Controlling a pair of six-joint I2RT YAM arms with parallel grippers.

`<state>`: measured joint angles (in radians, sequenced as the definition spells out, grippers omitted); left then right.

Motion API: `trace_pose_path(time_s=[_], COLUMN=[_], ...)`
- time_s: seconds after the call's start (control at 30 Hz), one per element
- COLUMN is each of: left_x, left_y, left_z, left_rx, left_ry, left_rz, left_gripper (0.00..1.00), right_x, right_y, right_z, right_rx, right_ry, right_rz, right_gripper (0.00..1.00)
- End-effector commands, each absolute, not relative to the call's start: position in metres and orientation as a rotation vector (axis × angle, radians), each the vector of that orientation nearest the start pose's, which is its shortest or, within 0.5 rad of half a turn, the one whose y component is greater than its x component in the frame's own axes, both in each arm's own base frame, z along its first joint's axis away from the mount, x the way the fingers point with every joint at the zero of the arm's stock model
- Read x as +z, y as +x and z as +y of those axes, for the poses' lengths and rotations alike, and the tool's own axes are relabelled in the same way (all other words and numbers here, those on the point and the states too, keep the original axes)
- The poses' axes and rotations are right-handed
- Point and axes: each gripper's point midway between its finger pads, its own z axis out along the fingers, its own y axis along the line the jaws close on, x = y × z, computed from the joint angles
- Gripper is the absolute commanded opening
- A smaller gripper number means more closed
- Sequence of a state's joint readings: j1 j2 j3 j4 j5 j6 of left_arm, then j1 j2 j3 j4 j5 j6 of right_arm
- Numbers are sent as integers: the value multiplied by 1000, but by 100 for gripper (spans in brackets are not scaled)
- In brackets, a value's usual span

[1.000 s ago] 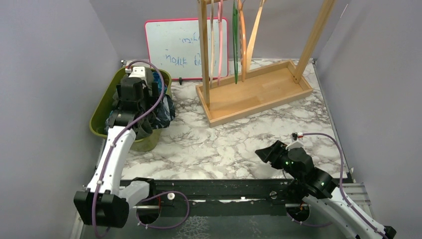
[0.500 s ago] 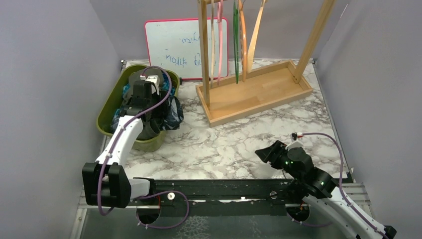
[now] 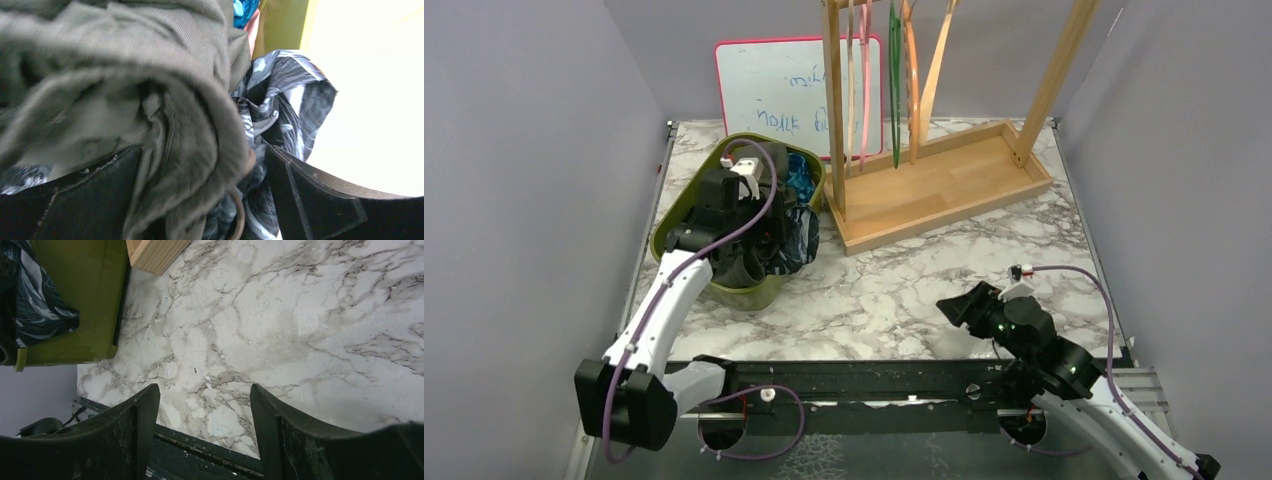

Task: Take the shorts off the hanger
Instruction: Place the shorts in the basket.

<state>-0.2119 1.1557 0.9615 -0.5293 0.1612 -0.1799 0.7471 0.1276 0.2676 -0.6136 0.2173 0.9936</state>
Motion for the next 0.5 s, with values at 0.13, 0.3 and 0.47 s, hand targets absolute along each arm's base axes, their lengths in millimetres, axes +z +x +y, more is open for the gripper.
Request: trace_pose_path(time_s=[0.13, 0.3, 0.47], left_x=[280, 294, 283], left_y=[296, 277, 261], left_z=[-75, -41, -27], left_rx=[-300, -197, -164], left_ry=[-12, -160, -209], left_rz=[1928, 1752, 1677], left_gripper=[99, 99, 99], right_x=[195, 250, 269], right_y=[176, 198, 234], right_z=[132, 123, 90], right_rx=[817, 633, 226], right_ry=[239, 102, 126], right_rz=[1850, 1741, 1777], right_gripper=[72, 88, 99])
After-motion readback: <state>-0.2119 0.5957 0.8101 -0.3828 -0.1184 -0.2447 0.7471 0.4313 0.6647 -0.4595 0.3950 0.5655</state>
